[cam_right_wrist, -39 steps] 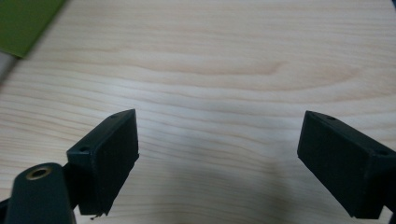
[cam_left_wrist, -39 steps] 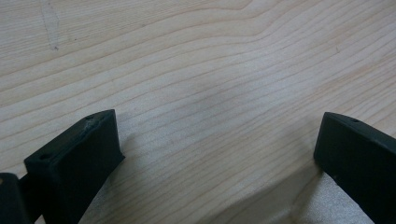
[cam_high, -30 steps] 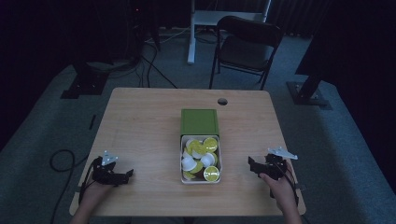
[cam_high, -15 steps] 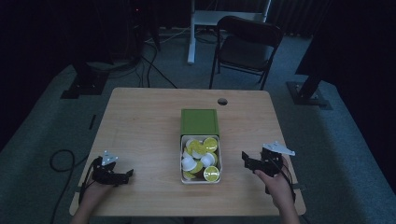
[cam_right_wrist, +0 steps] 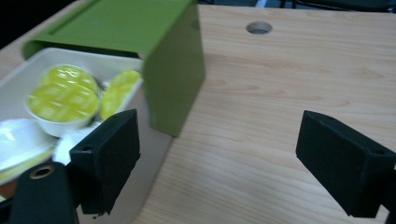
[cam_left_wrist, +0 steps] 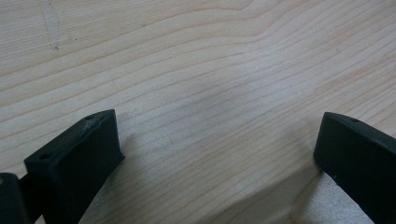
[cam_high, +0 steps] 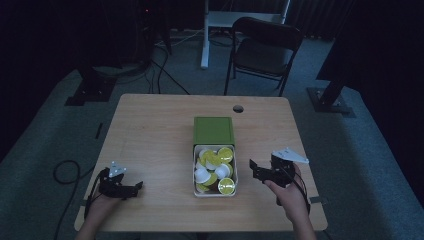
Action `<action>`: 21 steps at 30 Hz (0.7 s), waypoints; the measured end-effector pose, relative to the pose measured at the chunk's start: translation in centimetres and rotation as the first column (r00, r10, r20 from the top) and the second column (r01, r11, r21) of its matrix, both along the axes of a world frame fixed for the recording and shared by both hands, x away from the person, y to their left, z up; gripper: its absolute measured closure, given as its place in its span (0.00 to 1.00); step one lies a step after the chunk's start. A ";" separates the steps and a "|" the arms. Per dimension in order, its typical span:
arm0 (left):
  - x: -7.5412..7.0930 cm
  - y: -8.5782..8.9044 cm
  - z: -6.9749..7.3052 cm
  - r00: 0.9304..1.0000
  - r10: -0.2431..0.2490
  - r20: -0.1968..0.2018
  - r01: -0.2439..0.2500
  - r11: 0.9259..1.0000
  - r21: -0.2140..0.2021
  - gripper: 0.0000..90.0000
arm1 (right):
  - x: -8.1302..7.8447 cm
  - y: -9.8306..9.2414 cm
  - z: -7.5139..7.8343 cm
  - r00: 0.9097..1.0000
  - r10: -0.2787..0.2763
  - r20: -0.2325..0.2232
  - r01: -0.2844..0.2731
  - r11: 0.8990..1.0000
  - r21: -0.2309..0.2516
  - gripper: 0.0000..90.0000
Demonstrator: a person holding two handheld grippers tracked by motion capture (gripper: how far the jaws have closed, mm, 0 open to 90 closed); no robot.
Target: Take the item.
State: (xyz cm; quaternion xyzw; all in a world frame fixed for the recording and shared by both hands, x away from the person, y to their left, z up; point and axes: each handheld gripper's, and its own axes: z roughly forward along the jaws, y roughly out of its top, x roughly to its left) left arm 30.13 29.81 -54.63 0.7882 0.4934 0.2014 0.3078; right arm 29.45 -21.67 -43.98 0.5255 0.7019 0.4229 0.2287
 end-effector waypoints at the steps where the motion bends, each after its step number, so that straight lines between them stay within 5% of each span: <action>1: 0.0 0.0 0.0 1.000 0.000 0.000 0.000 1.000 0.000 0.01 | 0.0 0.5 0.2 1.000 0.015 0.005 -0.015 1.000 0.009 0.15; 21: 0.0 0.0 0.0 1.000 0.005 0.000 -0.005 1.000 0.000 0.01 | 0.0 5.9 1.4 0.987 0.157 0.037 -0.159 0.987 0.029 0.15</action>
